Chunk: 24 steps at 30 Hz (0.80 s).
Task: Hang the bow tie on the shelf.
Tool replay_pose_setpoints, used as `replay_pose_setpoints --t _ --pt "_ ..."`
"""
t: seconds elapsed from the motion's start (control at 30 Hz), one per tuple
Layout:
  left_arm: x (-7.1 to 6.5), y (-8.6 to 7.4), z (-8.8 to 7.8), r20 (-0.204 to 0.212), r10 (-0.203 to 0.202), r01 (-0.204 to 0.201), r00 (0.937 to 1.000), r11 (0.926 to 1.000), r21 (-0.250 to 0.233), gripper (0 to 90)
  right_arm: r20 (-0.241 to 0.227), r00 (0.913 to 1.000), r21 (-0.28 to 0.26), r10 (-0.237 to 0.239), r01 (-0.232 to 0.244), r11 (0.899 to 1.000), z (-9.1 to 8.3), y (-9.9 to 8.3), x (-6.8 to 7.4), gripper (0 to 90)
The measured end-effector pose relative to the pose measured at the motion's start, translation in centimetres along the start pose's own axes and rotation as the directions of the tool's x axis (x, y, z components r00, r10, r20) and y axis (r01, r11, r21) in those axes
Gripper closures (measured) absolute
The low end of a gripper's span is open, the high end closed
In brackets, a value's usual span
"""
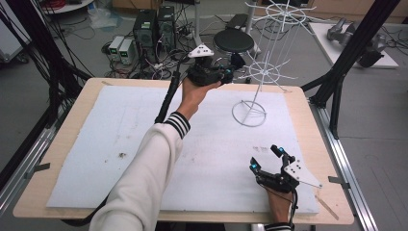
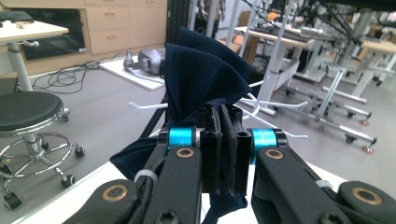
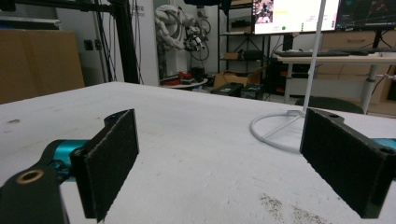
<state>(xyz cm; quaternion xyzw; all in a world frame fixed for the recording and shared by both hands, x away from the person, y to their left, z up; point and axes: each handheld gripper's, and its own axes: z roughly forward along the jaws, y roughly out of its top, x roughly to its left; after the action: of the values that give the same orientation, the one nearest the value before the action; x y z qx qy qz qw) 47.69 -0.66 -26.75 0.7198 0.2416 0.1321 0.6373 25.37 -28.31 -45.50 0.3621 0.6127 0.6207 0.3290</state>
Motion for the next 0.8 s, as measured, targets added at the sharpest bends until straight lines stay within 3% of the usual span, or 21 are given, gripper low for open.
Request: replay_pose_setpoints --t 0.47,0.8 --pt "-0.7 0.1 2.8 0.011 -0.006 0.006 0.9999 1.0000 0.007 86.1 -0.003 1.0000 -0.004 0.005 -0.005 1.000 -0.1 0.0 -0.1 10.7" --pt "-0.9 -0.4 3.5 0.009 -0.006 0.006 0.9999 0.9996 0.027 86.1 -0.002 0.9999 -0.006 0.011 -0.011 1.000 -0.1 0.0 -0.1 10.7"
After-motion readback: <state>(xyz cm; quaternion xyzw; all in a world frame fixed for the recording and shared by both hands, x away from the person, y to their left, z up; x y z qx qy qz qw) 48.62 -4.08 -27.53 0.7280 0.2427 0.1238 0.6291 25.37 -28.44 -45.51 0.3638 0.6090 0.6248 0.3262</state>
